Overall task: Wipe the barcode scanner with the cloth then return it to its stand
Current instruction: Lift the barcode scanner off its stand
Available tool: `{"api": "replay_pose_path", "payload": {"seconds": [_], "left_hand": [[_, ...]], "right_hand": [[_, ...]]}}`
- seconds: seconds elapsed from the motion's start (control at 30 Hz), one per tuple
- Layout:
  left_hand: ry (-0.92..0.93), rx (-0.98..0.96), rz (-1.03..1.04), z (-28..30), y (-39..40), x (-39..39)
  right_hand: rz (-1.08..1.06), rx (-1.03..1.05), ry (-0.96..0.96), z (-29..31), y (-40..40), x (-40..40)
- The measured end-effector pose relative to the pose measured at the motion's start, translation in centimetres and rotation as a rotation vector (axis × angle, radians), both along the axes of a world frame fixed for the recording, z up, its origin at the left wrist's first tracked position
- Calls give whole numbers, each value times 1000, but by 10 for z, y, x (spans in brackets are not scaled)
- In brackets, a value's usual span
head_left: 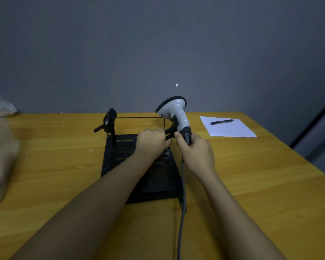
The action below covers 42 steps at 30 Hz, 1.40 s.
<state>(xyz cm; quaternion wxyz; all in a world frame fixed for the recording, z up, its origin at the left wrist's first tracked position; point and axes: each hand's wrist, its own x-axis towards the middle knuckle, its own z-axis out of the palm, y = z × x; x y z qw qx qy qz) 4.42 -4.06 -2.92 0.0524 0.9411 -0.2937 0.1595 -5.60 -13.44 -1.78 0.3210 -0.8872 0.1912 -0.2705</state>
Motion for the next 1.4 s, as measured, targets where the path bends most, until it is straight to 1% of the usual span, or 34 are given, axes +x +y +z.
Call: {"api": "replay_pose_path", "payload": {"seconds": [0.17,0.27,0.37,0.5,0.6,0.73,0.83,0.9,1.0,1.07,1.17,1.27,1.4], "left_hand": [[-21,42,-2,-1,-1,1],[-22,43,11,-1,-2,3],[-32,54,13,1,-1,0],[-25,59,33,6,2,-3],[-10,52,48,17,3,-6],[-19,106,77,32,5,-12],[32,88,145,40,13,-21],[81,-30,153,50,27,-34],[135,-371,82,68,63,-61],[180,-558,44,80,91,-83],[283,-753,-18,95,129,-123],[478,-962,-69,100,156,-160],[607,-1138,-110,91,182,-199]], "right_hand": [[-4,-13,-42,-2,0,0],[6,-7,-116,-2,1,-1],[11,2,-174,5,0,-1],[35,51,-196,16,-5,-1],[92,121,-218,23,-8,-8],[154,238,-261,37,-6,-23],[224,321,-280,50,0,-40],[286,359,-288,56,3,-53],[382,397,-277,60,13,-71],[445,425,-272,62,29,-81],[496,427,-277,63,62,-95],[546,417,-274,56,92,-109],[619,389,-307,43,121,-131]]}}
